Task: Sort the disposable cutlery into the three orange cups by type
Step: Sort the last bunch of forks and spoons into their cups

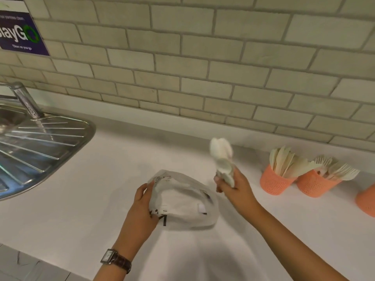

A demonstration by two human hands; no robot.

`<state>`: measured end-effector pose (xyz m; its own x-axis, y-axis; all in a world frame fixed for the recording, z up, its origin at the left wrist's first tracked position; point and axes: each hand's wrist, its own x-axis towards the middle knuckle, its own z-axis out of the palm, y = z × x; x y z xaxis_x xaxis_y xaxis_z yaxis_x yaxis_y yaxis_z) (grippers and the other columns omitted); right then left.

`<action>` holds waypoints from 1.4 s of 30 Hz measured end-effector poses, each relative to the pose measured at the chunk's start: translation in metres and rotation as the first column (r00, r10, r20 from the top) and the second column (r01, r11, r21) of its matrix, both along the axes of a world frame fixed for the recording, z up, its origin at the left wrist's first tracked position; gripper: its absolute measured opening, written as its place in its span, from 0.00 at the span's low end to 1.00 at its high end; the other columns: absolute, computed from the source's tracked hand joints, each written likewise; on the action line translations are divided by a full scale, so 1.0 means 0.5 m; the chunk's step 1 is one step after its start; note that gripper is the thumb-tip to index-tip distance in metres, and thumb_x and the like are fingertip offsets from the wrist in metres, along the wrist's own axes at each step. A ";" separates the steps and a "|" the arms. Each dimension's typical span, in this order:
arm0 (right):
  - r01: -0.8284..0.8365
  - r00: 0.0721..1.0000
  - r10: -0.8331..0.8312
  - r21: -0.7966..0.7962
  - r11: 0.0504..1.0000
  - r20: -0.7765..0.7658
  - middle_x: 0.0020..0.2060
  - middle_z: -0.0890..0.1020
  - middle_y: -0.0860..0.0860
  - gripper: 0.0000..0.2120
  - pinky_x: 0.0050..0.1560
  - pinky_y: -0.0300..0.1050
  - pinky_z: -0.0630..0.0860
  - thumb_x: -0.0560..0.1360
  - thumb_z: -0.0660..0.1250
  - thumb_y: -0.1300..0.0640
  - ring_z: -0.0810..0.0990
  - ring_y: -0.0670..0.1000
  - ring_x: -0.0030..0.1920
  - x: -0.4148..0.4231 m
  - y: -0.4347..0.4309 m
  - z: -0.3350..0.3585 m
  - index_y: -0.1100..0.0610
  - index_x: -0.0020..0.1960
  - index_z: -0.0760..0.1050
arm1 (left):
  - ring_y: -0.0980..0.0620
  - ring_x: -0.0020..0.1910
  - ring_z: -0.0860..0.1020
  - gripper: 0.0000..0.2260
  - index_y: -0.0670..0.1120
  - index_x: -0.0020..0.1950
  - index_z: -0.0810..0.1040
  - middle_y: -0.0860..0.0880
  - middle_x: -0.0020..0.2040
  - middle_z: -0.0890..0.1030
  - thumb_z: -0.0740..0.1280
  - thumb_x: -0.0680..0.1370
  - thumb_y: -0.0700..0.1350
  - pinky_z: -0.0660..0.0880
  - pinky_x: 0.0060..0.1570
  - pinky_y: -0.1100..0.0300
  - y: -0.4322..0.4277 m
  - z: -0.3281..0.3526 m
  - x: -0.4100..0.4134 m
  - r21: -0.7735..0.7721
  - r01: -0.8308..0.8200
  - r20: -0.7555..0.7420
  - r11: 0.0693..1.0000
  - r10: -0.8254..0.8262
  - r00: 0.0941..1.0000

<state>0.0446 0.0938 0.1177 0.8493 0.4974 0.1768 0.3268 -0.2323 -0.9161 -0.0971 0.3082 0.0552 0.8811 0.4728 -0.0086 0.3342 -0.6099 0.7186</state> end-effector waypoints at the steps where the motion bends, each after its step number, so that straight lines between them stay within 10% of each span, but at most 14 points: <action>1: 0.049 0.996 -0.041 0.089 0.995 -0.083 0.31 0.77 0.49 0.05 0.35 0.43 0.75 0.75 0.66 0.58 0.77 0.50 0.30 -0.005 -0.010 0.004 0.57 0.47 0.71 | 0.56 0.39 0.78 0.40 0.57 0.75 0.53 0.54 0.71 0.57 0.68 0.70 0.36 0.77 0.37 0.65 -0.007 -0.001 0.001 -0.002 0.011 -0.001 1.000 -0.011 1.000; 7: 0.301 0.859 -0.154 0.239 0.923 -0.489 0.29 0.77 0.56 0.04 0.29 0.46 0.74 0.75 0.67 0.61 0.75 0.57 0.25 -0.047 -0.084 0.006 0.62 0.44 0.75 | 0.58 0.38 0.76 0.40 0.60 0.73 0.54 0.54 0.70 0.55 0.73 0.69 0.41 0.74 0.36 0.73 -0.056 0.000 0.000 -0.043 0.064 0.032 0.997 -0.063 0.998; 15: 0.413 0.699 -0.141 0.234 0.880 -0.701 0.26 0.74 0.58 0.04 0.28 0.46 0.73 0.74 0.66 0.62 0.73 0.56 0.23 -0.131 -0.164 0.001 0.63 0.43 0.74 | 0.61 0.38 0.73 0.13 0.56 0.55 0.75 0.53 0.57 0.64 0.71 0.72 0.45 0.65 0.33 0.73 -0.104 0.067 0.021 -0.018 -0.096 0.310 0.995 0.097 0.946; 25: 0.418 0.691 -0.120 0.259 0.871 -0.713 0.28 0.78 0.59 0.08 0.32 0.48 0.78 0.72 0.69 0.60 0.81 0.59 0.30 -0.182 -0.273 0.016 0.64 0.47 0.75 | 0.60 0.32 0.73 0.06 0.56 0.40 0.83 0.60 0.42 0.83 0.71 0.73 0.44 0.69 0.36 0.73 -0.388 0.113 0.133 -0.436 0.407 0.274 0.802 -0.313 0.910; 42: 0.383 0.779 -0.277 0.076 0.921 -0.562 0.37 0.84 0.59 0.12 0.33 0.51 0.81 0.73 0.69 0.63 0.80 0.59 0.29 -0.097 -0.691 0.032 0.59 0.54 0.73 | 0.51 0.33 0.78 0.05 0.48 0.40 0.85 0.43 0.37 0.84 0.75 0.67 0.39 0.76 0.38 0.60 -0.835 0.137 0.243 -0.633 0.367 0.128 0.682 -0.375 0.918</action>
<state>-0.0040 -0.2519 0.1335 0.9400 0.1737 -0.2938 -0.2890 -0.0527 -0.9559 0.0247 -0.1093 0.1238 0.9811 -0.0138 -0.1929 0.1909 -0.0902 0.9774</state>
